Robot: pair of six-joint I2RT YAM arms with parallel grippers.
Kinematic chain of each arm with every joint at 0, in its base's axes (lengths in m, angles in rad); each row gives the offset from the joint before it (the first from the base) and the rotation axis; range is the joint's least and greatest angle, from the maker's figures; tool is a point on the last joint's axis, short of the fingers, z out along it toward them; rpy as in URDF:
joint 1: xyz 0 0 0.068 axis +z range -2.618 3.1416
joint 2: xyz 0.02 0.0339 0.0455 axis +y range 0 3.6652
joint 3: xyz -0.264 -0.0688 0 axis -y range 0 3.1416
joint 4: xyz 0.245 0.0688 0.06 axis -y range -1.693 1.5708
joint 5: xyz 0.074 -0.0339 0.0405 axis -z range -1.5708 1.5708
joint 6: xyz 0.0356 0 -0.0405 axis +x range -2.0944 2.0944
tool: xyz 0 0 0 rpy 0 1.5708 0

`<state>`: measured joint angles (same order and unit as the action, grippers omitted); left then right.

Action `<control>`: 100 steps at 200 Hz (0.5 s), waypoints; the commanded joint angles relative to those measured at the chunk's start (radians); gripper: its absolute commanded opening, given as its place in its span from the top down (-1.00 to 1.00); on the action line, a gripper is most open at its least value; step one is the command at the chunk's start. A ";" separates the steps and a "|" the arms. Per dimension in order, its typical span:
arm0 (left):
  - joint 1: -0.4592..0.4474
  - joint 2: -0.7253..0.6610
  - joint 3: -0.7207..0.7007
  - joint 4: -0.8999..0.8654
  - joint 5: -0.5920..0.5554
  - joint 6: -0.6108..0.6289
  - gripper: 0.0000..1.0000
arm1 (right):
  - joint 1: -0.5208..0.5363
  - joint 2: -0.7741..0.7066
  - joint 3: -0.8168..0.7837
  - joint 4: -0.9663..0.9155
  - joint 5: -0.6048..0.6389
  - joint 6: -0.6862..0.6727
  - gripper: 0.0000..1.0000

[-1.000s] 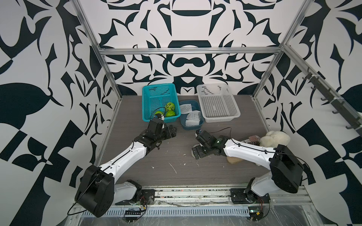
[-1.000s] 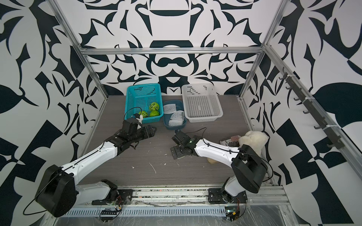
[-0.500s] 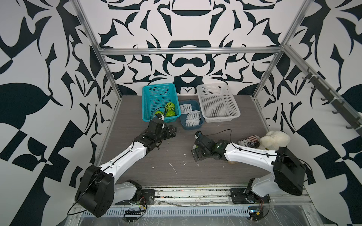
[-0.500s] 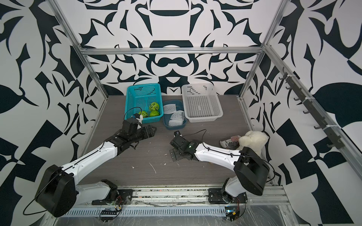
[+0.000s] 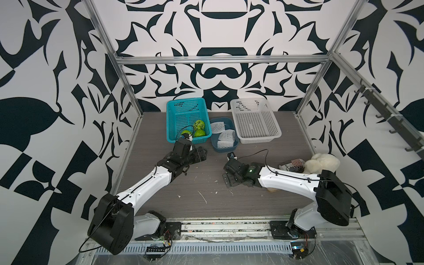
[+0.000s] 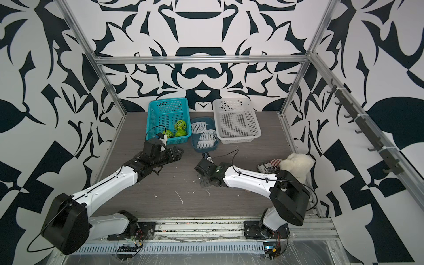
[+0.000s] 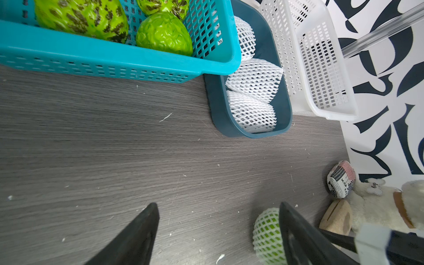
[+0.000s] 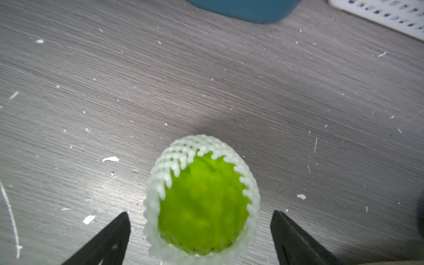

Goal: Sleeve custard apples in foam nets
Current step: Pick up the custard apple from the center of the board.

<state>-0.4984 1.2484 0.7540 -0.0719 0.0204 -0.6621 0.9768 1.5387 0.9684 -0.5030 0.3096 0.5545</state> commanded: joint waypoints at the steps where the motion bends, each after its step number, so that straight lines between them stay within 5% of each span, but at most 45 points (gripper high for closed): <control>1: 0.005 -0.012 0.016 -0.009 0.006 0.003 -0.68 | 0.001 0.014 0.036 0.006 0.022 0.005 -0.99; 100: 0.004 -0.020 0.010 -0.009 -0.001 0.004 -0.68 | -0.049 0.075 0.004 0.078 -0.033 0.007 -0.83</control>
<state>-0.4984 1.2480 0.7540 -0.0719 0.0204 -0.6617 0.9424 1.6234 0.9680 -0.4576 0.2905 0.5545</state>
